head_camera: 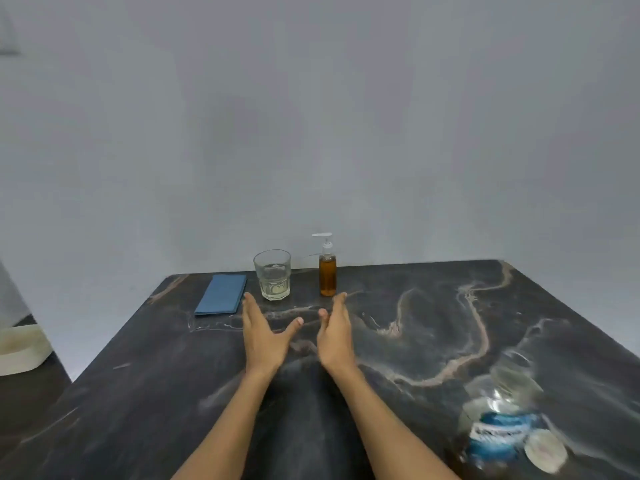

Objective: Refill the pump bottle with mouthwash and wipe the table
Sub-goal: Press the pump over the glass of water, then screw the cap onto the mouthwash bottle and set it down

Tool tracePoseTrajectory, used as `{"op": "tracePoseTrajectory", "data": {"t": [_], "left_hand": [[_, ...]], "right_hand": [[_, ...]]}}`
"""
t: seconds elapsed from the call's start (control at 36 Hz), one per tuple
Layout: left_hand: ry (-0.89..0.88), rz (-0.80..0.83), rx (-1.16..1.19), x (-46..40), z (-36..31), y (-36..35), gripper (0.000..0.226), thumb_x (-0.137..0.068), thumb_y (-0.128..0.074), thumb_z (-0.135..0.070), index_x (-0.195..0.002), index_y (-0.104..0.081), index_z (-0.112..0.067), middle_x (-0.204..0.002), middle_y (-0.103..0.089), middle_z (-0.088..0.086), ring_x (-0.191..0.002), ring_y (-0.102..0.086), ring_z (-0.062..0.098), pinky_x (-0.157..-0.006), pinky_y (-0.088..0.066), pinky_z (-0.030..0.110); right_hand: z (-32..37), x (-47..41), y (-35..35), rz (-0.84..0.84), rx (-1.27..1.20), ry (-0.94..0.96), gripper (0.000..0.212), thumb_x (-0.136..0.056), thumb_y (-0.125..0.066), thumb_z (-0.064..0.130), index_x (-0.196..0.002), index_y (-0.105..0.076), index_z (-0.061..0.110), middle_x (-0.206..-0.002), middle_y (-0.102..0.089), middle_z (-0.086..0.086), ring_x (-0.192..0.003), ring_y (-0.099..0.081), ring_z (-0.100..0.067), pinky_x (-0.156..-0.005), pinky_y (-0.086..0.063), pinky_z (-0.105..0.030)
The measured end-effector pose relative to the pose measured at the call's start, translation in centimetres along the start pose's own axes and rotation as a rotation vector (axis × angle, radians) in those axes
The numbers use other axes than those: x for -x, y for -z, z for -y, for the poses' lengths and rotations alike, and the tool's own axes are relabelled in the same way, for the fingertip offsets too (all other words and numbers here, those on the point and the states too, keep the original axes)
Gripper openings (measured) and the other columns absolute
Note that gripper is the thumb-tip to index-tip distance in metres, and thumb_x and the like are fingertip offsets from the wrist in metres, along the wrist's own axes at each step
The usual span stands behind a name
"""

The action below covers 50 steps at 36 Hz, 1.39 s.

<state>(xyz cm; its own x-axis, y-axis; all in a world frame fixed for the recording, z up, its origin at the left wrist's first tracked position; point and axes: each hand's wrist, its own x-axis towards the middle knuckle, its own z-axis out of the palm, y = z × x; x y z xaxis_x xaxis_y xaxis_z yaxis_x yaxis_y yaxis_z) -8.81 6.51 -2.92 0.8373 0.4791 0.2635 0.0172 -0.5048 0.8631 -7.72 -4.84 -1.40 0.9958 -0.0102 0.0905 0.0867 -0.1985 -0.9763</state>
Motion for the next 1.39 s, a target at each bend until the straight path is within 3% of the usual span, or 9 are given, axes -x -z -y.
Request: {"op": "tracePoseTrajectory", "data": {"t": [0.11, 0.36, 0.47, 0.56, 0.69, 0.92, 1.06, 1.28, 1.39], "left_hand": [[-0.016, 0.02, 0.005, 4.0, -2.6, 1.7, 0.11, -0.073, -0.077, -0.038, -0.15, -0.001, -0.018, -0.158, -0.007, 0.004, -0.144, -0.01, 0.024, -0.112, -0.019, 0.041], [-0.107, 0.094, 0.022, 13.0, -7.2, 4.8, 0.104, -0.072, -0.078, -0.033, -0.15, -0.01, -0.02, -0.155, -0.02, 0.007, -0.14, -0.022, 0.025, -0.109, -0.024, 0.039], [-0.18, 0.089, 0.042, 16.0, -9.9, 5.2, 0.108, -0.068, -0.079, -0.043, -0.15, -0.014, -0.015, -0.155, -0.021, 0.008, -0.141, -0.021, 0.025, -0.11, -0.023, 0.04], [-0.237, 0.098, 0.074, 17.8, -12.0, 4.9, 0.11, -0.066, -0.078, -0.049, -0.15, -0.013, -0.018, -0.155, -0.02, 0.005, -0.141, -0.021, 0.023, -0.108, -0.022, 0.034], [-0.321, 0.108, 0.156, 20.0, -14.7, 3.5, 0.106, -0.07, -0.077, -0.046, -0.149, -0.011, -0.024, -0.155, -0.018, -0.005, -0.138, -0.018, 0.008, -0.101, -0.017, 0.023], [-0.263, 0.178, 0.219, 22.3, -16.1, 1.0, 0.104, -0.071, -0.077, -0.043, -0.149, -0.012, -0.026, -0.156, -0.018, -0.002, -0.141, -0.02, 0.018, -0.109, -0.024, 0.035], [-0.198, 0.231, 0.236, 23.2, -15.4, -0.8, 0.103, -0.072, -0.078, -0.034, -0.149, -0.012, -0.024, -0.156, -0.02, 0.001, -0.141, -0.021, 0.019, -0.112, -0.026, 0.04], [-0.067, 0.349, 0.257, 23.5, -13.5, -4.2, 0.096, -0.07, -0.081, -0.022, -0.146, -0.022, -0.022, -0.147, -0.037, 0.005, -0.134, -0.035, 0.021, -0.105, -0.033, 0.036], [-0.033, 0.413, 0.281, 23.3, -12.7, -5.6, 0.086, -0.071, -0.08, -0.018, -0.14, -0.029, -0.018, -0.134, -0.049, 0.003, -0.123, -0.044, 0.014, -0.095, -0.036, 0.022]], "right_hand": [[2.5, 5.5, 1.5, 0.09, 0.028, 0.078, 0.056, -0.102, -0.031, 0.025, -0.15, -0.002, 0.027, -0.155, -0.019, 0.002, -0.138, -0.029, -0.016, -0.113, -0.028, -0.046], [5.2, 16.1, 7.9, 0.142, 0.065, 0.372, 0.062, -0.098, -0.036, 0.006, -0.149, -0.007, 0.028, -0.154, -0.022, 0.004, -0.126, -0.042, -0.001, -0.109, -0.036, -0.031], [6.4, 18.9, 11.5, 0.08, 0.025, 0.502, 0.058, -0.101, -0.032, 0.01, -0.146, -0.003, 0.03, -0.152, -0.024, 0.004, -0.113, -0.03, 0.028, -0.093, -0.026, 0.005], [7.2, 20.5, 14.4, 0.006, 0.0, 0.56, 0.058, -0.101, -0.033, 0.013, -0.143, -0.002, 0.038, -0.146, -0.027, 0.013, -0.118, -0.038, 0.013, -0.091, -0.027, 0.006], [7.1, 20.7, 19.4, -0.167, -0.039, 0.653, 0.057, -0.099, -0.032, -0.001, -0.146, -0.009, 0.022, -0.143, -0.034, 0.004, -0.109, -0.036, 0.029, -0.091, -0.028, 0.004], [3.8, 19.3, 25.4, -0.364, -0.002, 0.523, 0.052, -0.1, -0.033, 0.007, -0.149, -0.019, 0.019, -0.14, -0.04, 0.008, -0.118, -0.037, 0.013, -0.095, -0.028, 0.002], [0.1, 18.6, 27.2, -0.398, -0.007, 0.385, 0.051, -0.1, -0.037, 0.009, -0.148, -0.02, 0.012, -0.141, -0.044, 0.004, -0.12, -0.042, 0.0, -0.099, -0.032, -0.014], [-4.8, 17.1, 28.0, -0.271, 0.01, 0.142, 0.087, -0.077, -0.072, -0.001, -0.147, -0.022, 0.008, -0.139, -0.048, -0.006, -0.131, -0.041, -0.021, -0.111, -0.032, -0.037], [-6.0, 16.1, 28.0, -0.198, 0.113, 0.073, 0.096, -0.069, -0.079, 0.002, -0.147, -0.022, 0.006, -0.138, -0.049, -0.009, -0.128, -0.045, -0.021, -0.103, -0.036, -0.028]]}}
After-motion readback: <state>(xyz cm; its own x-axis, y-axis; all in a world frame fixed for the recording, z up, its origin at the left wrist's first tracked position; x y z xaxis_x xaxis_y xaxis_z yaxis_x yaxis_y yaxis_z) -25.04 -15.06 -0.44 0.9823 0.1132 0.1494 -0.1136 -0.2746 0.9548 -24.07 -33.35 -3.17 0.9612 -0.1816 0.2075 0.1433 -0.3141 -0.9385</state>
